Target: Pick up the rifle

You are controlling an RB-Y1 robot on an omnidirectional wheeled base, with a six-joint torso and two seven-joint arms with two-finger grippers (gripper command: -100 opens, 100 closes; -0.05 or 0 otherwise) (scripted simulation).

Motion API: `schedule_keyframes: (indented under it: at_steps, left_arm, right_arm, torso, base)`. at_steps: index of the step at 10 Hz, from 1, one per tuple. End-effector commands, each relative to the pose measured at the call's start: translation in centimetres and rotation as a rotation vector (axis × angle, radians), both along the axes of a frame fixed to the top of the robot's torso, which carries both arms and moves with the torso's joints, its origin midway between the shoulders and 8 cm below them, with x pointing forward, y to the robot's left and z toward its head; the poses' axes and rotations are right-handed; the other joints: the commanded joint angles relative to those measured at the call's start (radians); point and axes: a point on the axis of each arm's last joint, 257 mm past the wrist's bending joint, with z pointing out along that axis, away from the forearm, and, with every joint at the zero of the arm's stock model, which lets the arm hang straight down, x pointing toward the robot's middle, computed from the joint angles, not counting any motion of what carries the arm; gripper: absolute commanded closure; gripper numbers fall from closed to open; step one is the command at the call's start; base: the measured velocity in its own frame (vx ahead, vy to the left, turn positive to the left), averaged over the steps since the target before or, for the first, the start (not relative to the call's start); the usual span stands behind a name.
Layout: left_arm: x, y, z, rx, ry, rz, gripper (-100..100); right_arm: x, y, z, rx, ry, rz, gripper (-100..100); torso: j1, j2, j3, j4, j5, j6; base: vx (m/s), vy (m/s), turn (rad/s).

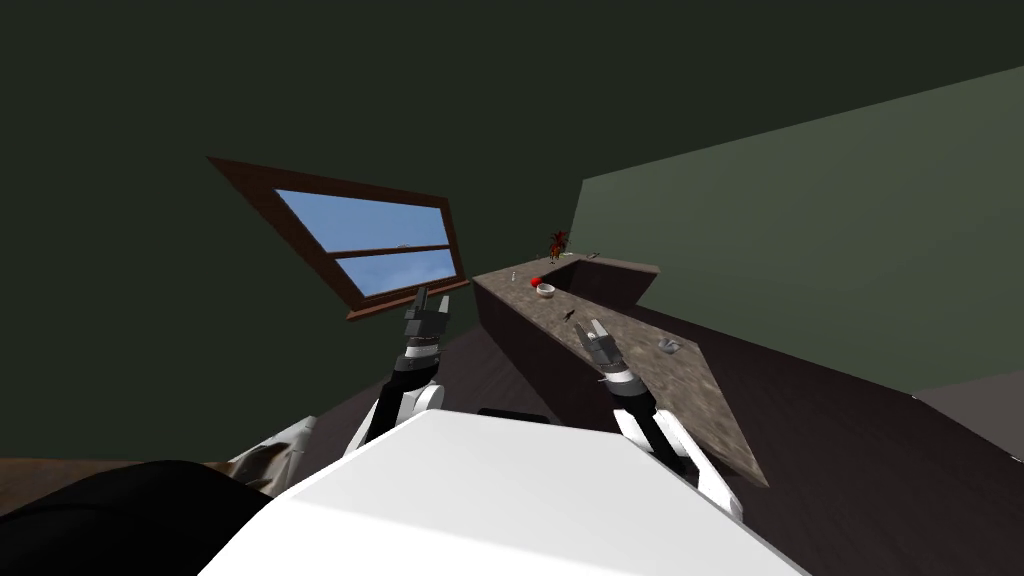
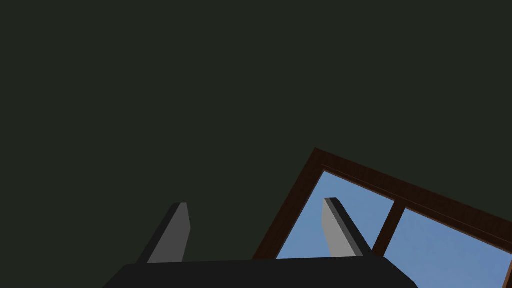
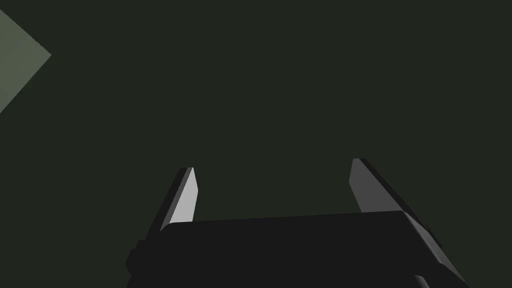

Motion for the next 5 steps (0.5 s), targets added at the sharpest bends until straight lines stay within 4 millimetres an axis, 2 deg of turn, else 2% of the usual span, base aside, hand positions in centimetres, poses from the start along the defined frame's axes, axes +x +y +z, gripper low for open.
schedule_keyframes:
  at_steps: [1, 2, 3, 5]
  left_arm:
    - [0.0, 0.0, 0.0, 0.0, 0.0, 0.0, 0]
    - [0.0, 0.0, 0.0, 0.0, 0.0, 0.0, 0]
    - [0.0, 0.0, 0.0, 0.0, 0.0, 0.0, 0]
    - [0.0, 0.0, 0.0, 0.0, 0.0, 0.0, 0]
  right_arm:
    - [0.5, 0.0, -1.2, -0.108, 0.004, -0.021, -100]
    - [0.9, -0.2, -2.3, -0.185, 0.01, -0.03, -100]
    - [0.9, -0.2, -2.3, -0.197, 0.007, -0.034, -100]
    - [1.8, -0.7, -4.6, -0.37, 0.014, -0.05, -100]
  torso:
    - [0.0, 0.0, 0.0, 0.0, 0.0, 0.0]
    - [0.0, 0.0, 0.0, 0.0, 0.0, 0.0]
    - [0.0, 0.0, 0.0, 0.0, 0.0, -0.001]
    - [0.0, -0.001, -0.001, 0.0, 0.0, 0.0]
  base:
    - [-0.016, -0.02, 0.109]
    - [-0.02, -0.031, 0.259]
    - [-0.009, -0.031, 0.063]
    - [0.0, -0.03, 0.139]
